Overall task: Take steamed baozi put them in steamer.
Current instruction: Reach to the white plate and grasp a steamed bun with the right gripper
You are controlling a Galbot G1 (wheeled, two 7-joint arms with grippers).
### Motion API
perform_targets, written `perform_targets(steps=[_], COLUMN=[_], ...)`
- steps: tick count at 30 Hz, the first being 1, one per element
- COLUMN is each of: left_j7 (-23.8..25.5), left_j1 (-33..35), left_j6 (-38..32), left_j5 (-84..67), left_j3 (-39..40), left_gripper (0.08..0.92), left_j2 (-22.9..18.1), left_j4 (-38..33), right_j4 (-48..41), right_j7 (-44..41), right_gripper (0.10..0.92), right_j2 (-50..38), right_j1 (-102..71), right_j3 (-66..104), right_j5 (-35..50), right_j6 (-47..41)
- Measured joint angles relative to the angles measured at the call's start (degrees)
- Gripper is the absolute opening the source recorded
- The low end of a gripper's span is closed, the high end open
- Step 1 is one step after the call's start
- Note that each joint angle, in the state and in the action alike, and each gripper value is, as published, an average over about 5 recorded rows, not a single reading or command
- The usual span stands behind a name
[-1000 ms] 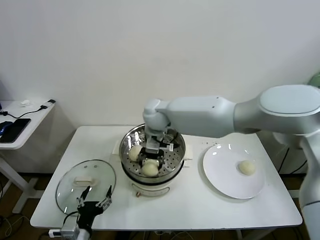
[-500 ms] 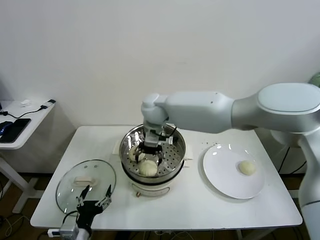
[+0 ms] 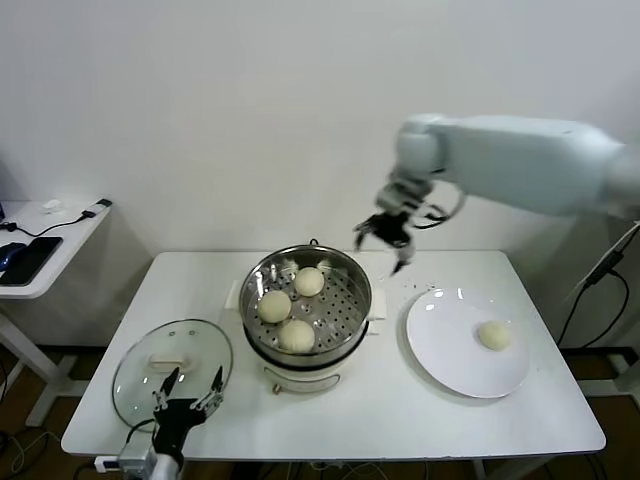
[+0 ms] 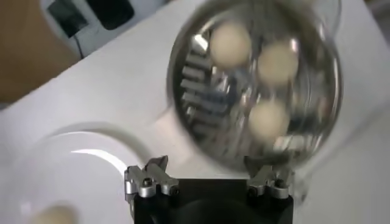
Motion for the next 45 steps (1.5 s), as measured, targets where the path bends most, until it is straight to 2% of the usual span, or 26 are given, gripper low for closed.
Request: perform_targets(steps=[9,16,27,39,45], left_j7=[0.0,0.1,0.1,0.1,0.1], left_j1=[0.3,0.7,1.6,2.1,2.2], left_j6=[0.5,0.9,1.0,0.9,0.8], left_j5=[-0.4,-0.1,0.4,0.4,0.4], left_j3=[-0.4,-0.3,-0.3,-0.5,-0.1], left_gripper=[0.823,0.823,0.823,0.823,0.823], left_j2=[-0.1,-0.7,-1.2,-1.0,-0.9], left_j4=[-0.5,-0.6,-0.7,-0.8,-0.8], right_j4=[-1.5,-5.3,-13.9,-19.9,-20.6], right_j7=[1.2,2.3,4.0,4.5,4.5], right_gripper=[0.823,0.823,0.823,0.823,0.773], right_j2=[-12.6,-16.8,-17.0,-13.9,-13.3], right_j1=[-6.5,-17.6,-33.0,-39.5,-40.8], right_j3=[0.2,7.1,20.1,26.5,27.5], right_j5=[-3.6,-9.3,-17.0,-21.1,-22.0], right_j6=[-10.3,-14.1,-15.7,-16.7,-17.1])
